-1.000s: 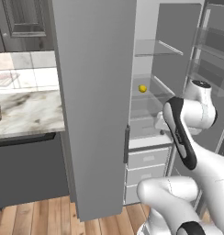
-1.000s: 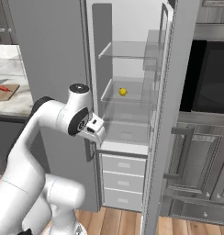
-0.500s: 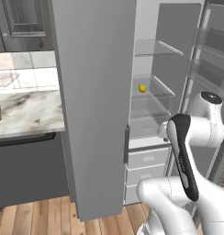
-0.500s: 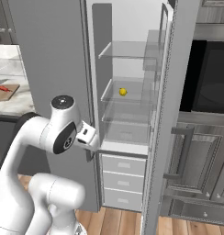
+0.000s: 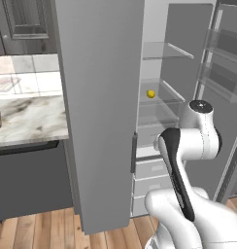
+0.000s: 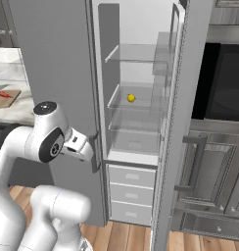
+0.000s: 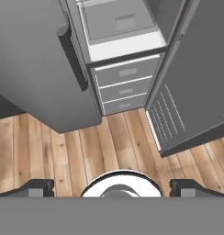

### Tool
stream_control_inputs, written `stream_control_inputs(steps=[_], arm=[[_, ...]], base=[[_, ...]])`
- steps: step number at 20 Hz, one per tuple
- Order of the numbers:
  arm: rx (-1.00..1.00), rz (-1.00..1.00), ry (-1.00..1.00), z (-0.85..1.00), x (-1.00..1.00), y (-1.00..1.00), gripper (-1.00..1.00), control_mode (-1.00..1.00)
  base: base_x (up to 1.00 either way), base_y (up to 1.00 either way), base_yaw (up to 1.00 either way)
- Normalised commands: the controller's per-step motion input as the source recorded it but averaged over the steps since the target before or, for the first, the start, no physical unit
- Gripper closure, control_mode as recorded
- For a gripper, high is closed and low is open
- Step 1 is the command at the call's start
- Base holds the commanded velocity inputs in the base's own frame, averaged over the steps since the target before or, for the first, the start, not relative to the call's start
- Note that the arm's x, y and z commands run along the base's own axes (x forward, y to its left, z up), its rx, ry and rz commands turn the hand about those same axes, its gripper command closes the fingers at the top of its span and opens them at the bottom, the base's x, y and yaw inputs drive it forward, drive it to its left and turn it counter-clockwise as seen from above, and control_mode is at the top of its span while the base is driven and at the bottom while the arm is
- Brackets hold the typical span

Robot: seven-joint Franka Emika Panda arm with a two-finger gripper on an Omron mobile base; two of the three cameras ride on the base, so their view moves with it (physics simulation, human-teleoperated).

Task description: Retrieve a lemon from the fridge and place it on the cutting board with the fish.

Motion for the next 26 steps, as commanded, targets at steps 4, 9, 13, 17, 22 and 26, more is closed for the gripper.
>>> stream_control_inputs(steps=[4,9,13,17,22,26], arm=[[0.00,-0.01,0.00,0.00,-0.04,0.00,-1.00,-1.00],[0.00,-0.06,0.00,-0.05,0.00,-0.02,-1.00,1.00],[0.00,0.00,0.00,0.00,0.00,0.00,-1.00,1.00],[0.00,0.00,0.00,0.00,0.00,0.00,-1.00,1.00],[0.00,0.00,0.00,0.00,0.00,0.00,-1.00,1.00],[0.00,0.00,0.00,0.00,0.00,0.00,-1.00,1.00]], base=[[0.00,0.00,0.00],[-0.01,-0.11,-0.03],[-0.08,-0.28,-0.12],[-0.02,-0.01,-0.15],[0.02,-0.49,-0.15],[0.03,-0.17,-0.22]])
